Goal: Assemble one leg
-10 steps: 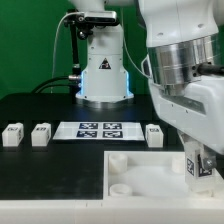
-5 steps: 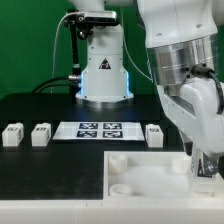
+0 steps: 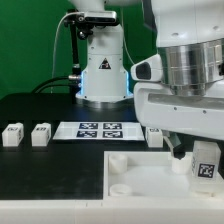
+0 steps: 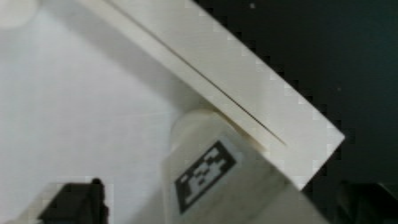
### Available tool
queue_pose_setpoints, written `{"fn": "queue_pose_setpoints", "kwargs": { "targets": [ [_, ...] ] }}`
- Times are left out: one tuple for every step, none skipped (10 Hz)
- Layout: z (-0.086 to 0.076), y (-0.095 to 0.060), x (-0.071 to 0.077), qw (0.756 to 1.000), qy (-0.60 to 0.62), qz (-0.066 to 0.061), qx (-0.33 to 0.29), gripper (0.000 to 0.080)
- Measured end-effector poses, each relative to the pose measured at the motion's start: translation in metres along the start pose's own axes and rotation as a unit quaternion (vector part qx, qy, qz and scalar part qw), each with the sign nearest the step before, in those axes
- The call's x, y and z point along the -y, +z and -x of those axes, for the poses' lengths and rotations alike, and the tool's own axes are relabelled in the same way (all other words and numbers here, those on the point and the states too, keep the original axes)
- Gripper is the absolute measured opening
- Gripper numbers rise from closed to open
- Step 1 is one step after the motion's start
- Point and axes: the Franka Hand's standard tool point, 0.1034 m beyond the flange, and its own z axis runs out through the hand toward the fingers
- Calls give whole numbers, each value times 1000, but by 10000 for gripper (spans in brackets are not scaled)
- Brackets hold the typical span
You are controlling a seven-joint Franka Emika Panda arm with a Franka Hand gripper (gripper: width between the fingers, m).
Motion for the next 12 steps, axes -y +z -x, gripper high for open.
{"fn": "queue_pose_setpoints", "kwargs": {
  "targets": [
    [1,0,1,994,-112,16,-10,649],
    [2,0,2,978,-207,30,-14,649],
    [4,1,7,966,-253,41,-15,649],
    [6,3,10,967,-251,40,-15,649],
    [5,3,9,971,-236,40,-16,615],
    [5,3,9,973,-229,40,-16,615],
    [5,3,10,982,-182,37,-17,479],
    [6,4,8,991,-130,37,-16,343],
    [4,4,5,995,-92,38,-16,343],
    [4,4,5,999,-26,36,-18,299],
    [2,1,5,999,38,33,-19,299],
    [2,0,6,994,99,29,-17,299]
  ]
}}
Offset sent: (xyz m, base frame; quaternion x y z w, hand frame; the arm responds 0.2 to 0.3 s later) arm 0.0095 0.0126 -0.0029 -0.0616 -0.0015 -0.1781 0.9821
